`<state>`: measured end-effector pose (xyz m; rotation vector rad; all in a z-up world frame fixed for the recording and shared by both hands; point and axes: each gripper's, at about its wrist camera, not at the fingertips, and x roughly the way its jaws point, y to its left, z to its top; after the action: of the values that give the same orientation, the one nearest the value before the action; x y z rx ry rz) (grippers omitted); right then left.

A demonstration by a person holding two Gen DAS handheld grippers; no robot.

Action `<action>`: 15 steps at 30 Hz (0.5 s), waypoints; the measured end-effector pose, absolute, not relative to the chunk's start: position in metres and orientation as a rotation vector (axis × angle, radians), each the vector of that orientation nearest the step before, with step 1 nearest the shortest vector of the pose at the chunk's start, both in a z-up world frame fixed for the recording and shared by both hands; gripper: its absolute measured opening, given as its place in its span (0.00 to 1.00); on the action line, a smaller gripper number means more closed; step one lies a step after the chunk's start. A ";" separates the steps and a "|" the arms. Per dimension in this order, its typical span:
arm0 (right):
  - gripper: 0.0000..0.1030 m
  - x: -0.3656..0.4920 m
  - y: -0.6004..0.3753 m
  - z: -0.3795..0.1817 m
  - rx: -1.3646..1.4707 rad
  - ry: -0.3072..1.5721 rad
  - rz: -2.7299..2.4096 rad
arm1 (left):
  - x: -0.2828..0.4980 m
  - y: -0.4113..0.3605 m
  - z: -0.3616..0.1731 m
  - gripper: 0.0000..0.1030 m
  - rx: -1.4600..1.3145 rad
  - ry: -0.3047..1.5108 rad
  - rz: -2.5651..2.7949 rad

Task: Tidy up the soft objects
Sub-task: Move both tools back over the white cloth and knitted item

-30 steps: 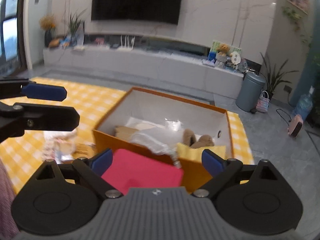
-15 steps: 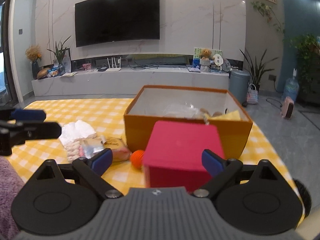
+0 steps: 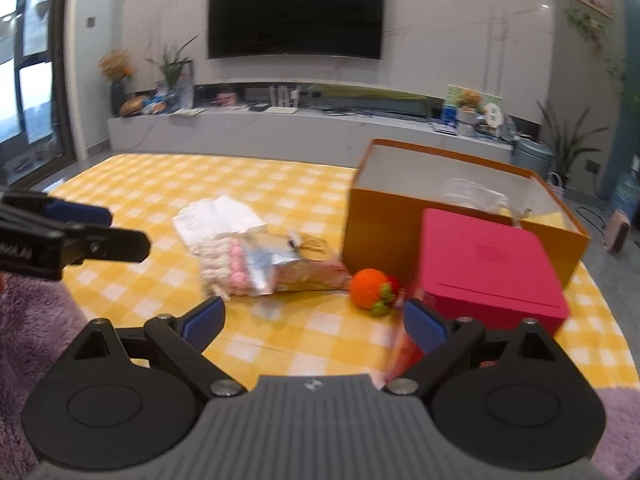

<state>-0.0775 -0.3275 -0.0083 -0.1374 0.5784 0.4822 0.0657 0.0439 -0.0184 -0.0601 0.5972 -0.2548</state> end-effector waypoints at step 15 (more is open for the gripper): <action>0.91 -0.031 -0.275 -0.015 -0.178 0.620 0.579 | 0.111 0.073 -0.008 0.88 0.222 0.716 -0.398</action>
<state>-0.0313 -0.2748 -0.0151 -0.1776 0.6197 0.5792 0.1112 0.0730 -0.0084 0.2224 0.7162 -0.3980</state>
